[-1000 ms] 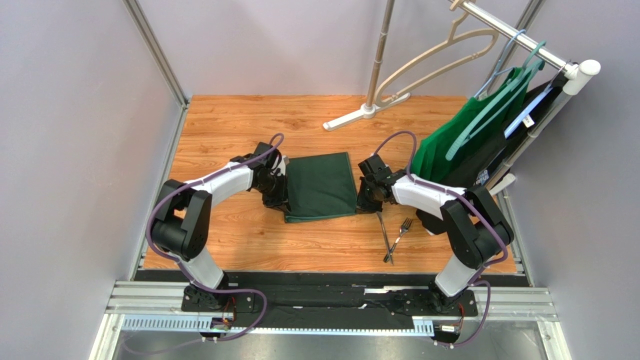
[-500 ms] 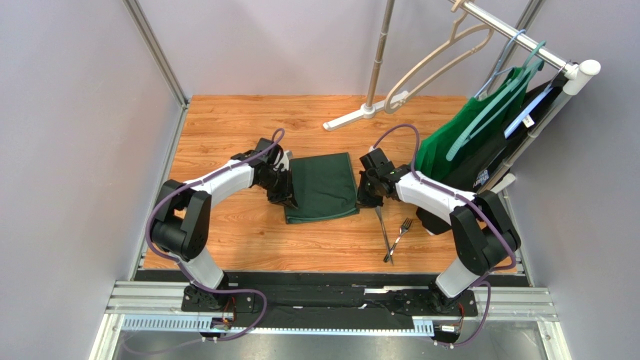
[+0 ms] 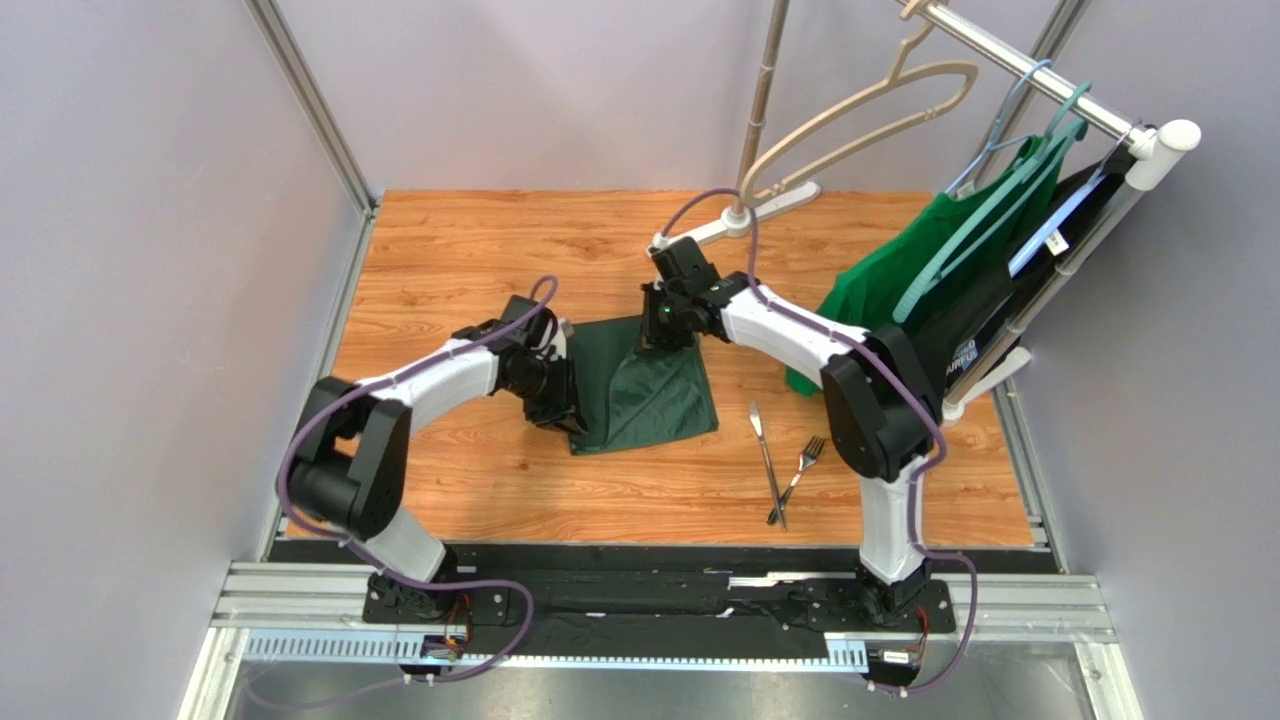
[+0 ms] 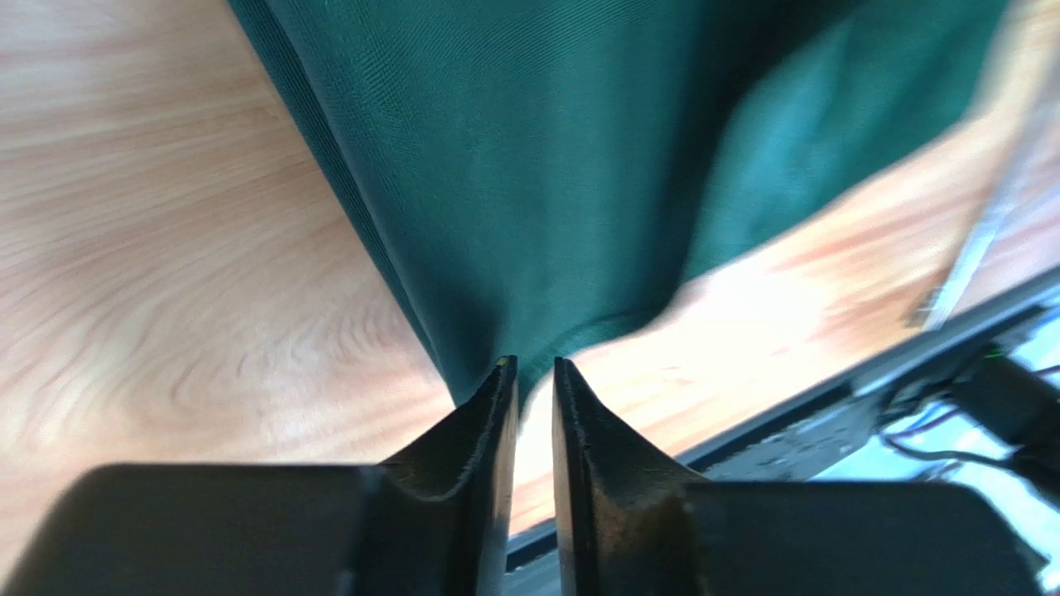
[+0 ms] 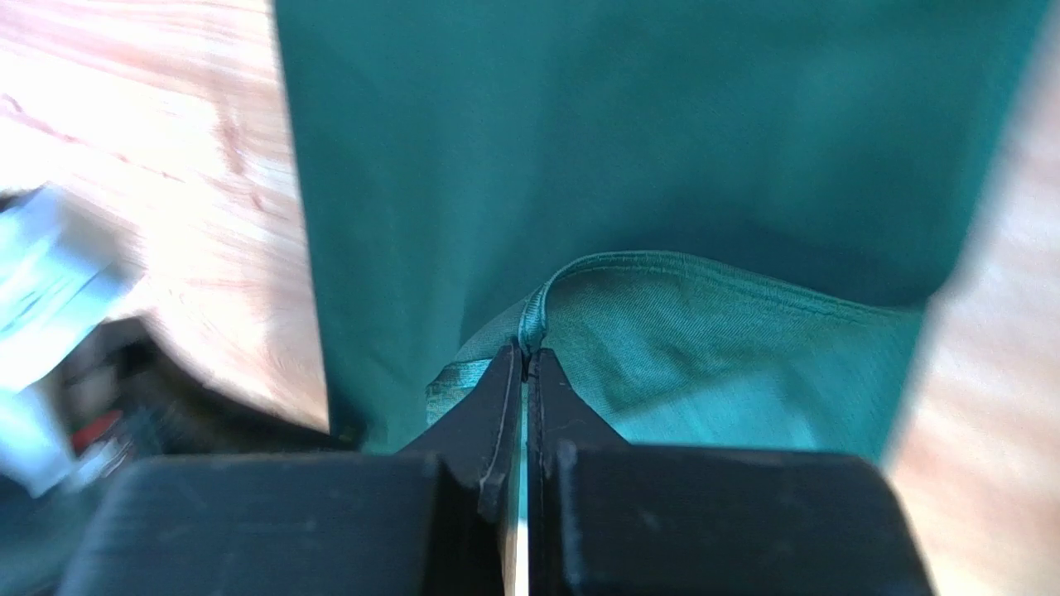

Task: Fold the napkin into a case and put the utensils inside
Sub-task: Fold the top corner of the square-folded napkin at the center of the board.

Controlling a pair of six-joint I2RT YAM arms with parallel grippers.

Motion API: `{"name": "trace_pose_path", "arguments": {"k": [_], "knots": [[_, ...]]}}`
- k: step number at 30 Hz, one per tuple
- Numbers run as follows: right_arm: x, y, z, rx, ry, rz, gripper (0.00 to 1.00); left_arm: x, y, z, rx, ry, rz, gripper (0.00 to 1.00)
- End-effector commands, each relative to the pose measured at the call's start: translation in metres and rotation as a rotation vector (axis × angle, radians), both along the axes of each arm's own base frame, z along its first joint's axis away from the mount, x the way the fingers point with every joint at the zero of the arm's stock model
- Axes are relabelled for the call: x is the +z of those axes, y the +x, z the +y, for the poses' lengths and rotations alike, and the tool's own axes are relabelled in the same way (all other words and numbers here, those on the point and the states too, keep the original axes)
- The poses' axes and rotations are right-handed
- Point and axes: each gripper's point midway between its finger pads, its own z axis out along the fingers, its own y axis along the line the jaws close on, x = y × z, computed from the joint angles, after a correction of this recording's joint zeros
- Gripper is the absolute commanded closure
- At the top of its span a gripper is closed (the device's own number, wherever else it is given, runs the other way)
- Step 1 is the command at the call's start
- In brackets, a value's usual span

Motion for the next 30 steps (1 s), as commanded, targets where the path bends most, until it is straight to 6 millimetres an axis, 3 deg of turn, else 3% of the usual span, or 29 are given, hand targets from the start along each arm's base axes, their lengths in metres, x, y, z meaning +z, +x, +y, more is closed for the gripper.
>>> {"name": "trace_pose_path", "arguments": {"k": [1, 2, 4, 5, 8, 10, 18, 30], "knots": [[0.020, 0.014, 0.042, 0.154, 0.039, -0.067, 1.00, 0.058, 0.026, 0.001, 0.109, -0.092, -0.169, 0.72], [0.009, 0.015, 0.046, 0.171, 0.028, -0.053, 1.00, 0.058, 0.025, 0.004, 0.121, -0.094, -0.165, 0.73], [0.014, 0.022, 0.058, 0.198, 0.042, -0.070, 1.00, 0.057, 0.027, 0.012, 0.142, -0.082, -0.173, 0.74], [0.003, 0.023, 0.060, 0.211, 0.034, -0.050, 1.00, 0.052, 0.026, 0.015, 0.150, -0.069, -0.166, 0.76], [0.005, 0.029, 0.071, 0.228, 0.049, -0.051, 1.00, 0.037, 0.021, 0.017, 0.154, -0.067, -0.118, 0.84], [-0.002, 0.029, 0.077, 0.244, 0.061, -0.036, 1.00, 0.039, 0.022, 0.016, 0.176, -0.088, -0.128, 0.84], [-0.001, 0.043, 0.093, 0.247, 0.098, -0.048, 1.00, 0.049, 0.031, 0.030, 0.252, -0.077, -0.172, 0.74], [-0.008, 0.056, 0.108, 0.249, 0.126, -0.057, 1.00, 0.046, 0.026, 0.047, 0.293, -0.067, -0.167, 0.75]]}}
